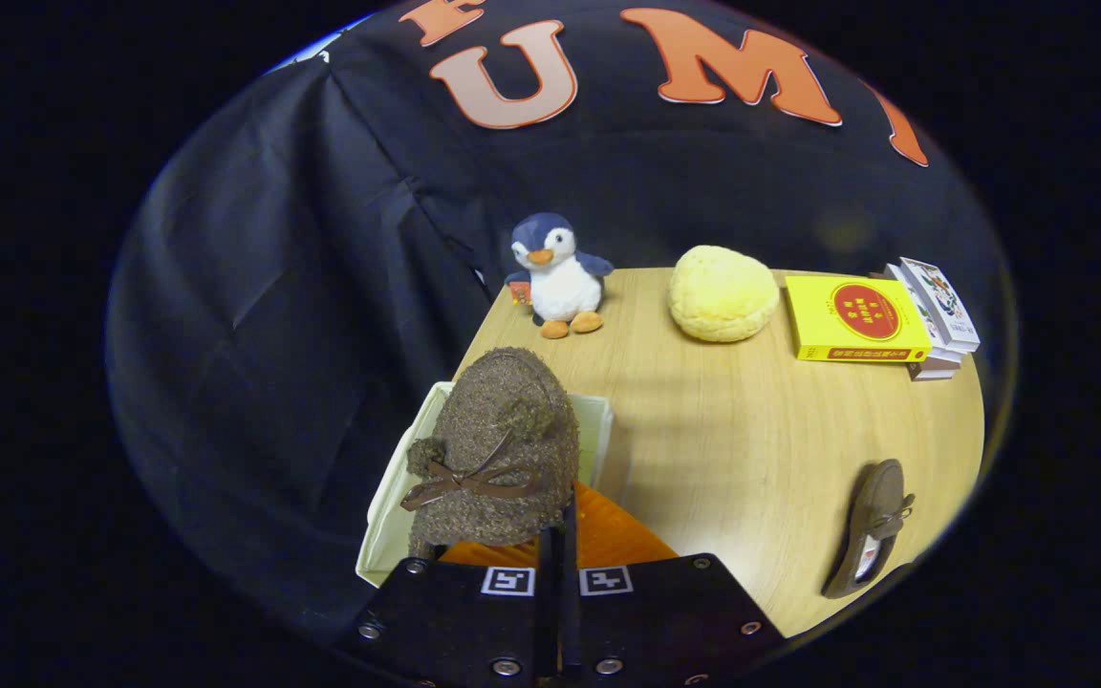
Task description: Open the storage box then place both shoes into the box .Put the left shoe in first, then the right shoe, with the right side of both shoes facing outward in a uniform manner.
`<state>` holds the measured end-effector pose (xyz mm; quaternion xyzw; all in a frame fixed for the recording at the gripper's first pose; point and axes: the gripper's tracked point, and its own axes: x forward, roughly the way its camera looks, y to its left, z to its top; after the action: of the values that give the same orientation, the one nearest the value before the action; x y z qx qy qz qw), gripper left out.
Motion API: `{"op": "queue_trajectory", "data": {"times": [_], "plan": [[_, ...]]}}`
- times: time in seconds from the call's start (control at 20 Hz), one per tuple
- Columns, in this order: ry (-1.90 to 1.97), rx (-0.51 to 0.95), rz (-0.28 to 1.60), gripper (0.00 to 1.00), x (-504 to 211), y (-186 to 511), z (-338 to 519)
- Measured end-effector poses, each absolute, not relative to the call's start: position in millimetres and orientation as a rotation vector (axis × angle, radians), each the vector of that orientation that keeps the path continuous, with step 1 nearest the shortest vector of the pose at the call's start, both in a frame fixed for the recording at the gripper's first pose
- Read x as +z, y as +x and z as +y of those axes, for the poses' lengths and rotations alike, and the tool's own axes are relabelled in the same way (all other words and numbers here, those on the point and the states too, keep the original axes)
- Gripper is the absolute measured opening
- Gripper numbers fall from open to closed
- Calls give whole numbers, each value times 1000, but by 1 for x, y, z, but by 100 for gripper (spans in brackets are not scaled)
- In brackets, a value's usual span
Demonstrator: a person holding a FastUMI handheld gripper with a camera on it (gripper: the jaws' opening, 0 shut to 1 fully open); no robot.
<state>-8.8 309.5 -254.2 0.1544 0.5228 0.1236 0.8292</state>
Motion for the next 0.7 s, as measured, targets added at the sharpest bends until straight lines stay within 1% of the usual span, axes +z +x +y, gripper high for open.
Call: {"op": "queue_trajectory", "data": {"times": [0.45,0.7], "plan": [[201,208,1301,3,-321,-22,378],[127,219,1408,3,-349,-37,405]]}}
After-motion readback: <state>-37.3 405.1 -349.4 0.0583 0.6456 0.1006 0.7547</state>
